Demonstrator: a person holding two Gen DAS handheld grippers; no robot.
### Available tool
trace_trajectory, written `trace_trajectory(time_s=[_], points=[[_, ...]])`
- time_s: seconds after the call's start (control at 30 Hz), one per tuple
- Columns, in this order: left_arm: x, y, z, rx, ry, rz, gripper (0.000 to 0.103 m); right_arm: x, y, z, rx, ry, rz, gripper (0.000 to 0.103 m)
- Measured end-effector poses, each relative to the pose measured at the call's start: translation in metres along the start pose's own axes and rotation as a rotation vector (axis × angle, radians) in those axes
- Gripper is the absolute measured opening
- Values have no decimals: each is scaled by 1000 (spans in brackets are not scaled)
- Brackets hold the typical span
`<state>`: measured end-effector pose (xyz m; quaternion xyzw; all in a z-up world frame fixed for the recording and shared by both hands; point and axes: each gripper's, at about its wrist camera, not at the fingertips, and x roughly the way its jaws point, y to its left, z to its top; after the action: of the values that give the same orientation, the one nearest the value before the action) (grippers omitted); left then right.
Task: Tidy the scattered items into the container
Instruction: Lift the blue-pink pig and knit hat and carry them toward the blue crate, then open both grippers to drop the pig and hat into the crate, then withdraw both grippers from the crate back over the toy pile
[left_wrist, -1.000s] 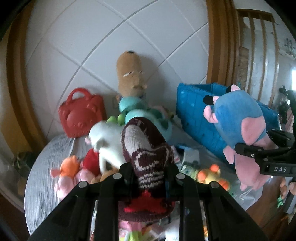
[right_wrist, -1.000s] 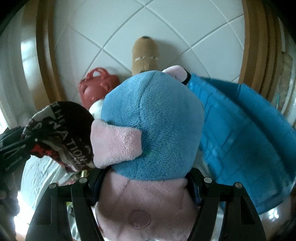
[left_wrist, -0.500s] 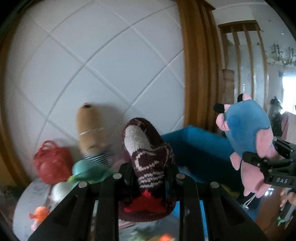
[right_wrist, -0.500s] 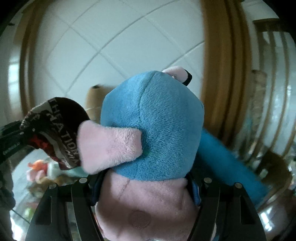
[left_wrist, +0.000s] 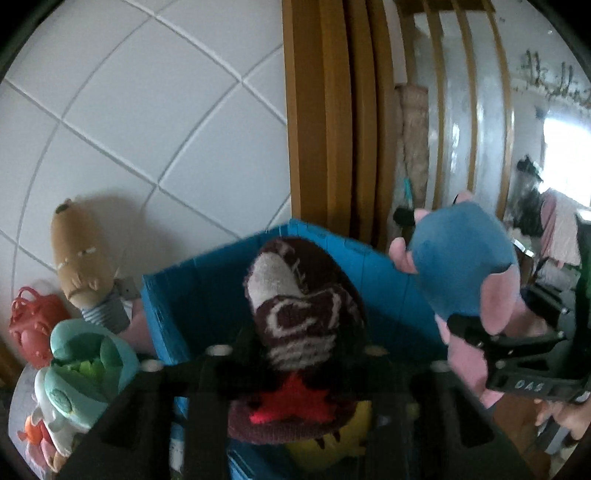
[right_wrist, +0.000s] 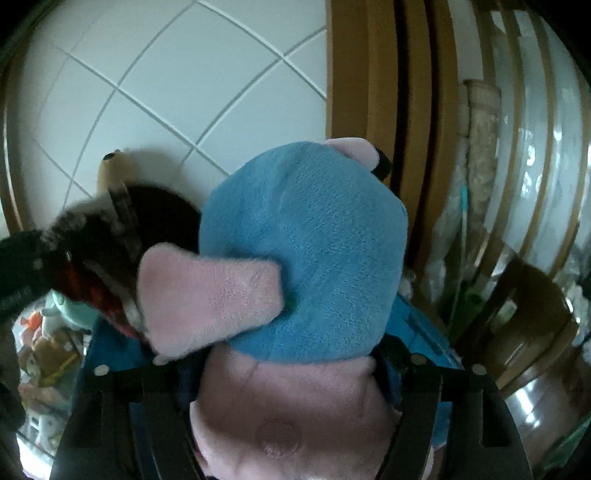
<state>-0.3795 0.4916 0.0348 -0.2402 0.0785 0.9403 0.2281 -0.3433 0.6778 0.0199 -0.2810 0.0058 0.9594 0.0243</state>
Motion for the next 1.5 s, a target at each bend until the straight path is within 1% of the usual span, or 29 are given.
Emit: trace_trajectory(time_s=[0.03,0.07,0.1,0.2,0.27,0.47,0.6,0.73,0.83,0.93,1.07,1.1,1.23,1.3,1.43,1.5], points=[[2,-1,-2,2,1,4,85,2,-2,-1,0,-1,-1,93],[4,-2,-4,3,1,8,91,5,-3,-2,0,-1,-1,96],[6,-3,-6,5,2,12,91,7,-5,-3,0,-2,-2,99],[9,-1,-11,-5,22,4,91,12,-7,-6,-1,2,-3,101],[11,4,-14,-17,30,12,91,14,-6,-7,-7,4,-6,102],[5,25,-23,-51,33,24,91,10,18,-5,-35,7,-26,102],[-5,42,-35,-66,36,35,91,9,33,-7,-45,10,-13,102],[-20,64,-50,-92,35,54,91,5,56,-8,-61,6,15,102],[-34,87,-63,-116,32,86,91,-1,83,-9,-72,-7,56,103],[-54,116,-83,-143,26,137,91,-8,114,-11,-88,-21,100,103],[-85,158,-117,-180,27,211,91,-16,167,-16,-116,-30,175,103],[-92,169,-127,-188,33,228,91,-16,185,-19,-121,-29,200,103],[-123,222,-173,-232,78,296,91,-12,245,-33,-142,-9,271,103],[-139,250,-198,-258,107,330,91,-7,283,-44,-158,14,301,103],[-176,312,-252,-307,169,399,91,8,343,-69,-163,71,332,103],[-188,336,-272,-327,194,421,91,16,371,-84,-165,105,343,103]])
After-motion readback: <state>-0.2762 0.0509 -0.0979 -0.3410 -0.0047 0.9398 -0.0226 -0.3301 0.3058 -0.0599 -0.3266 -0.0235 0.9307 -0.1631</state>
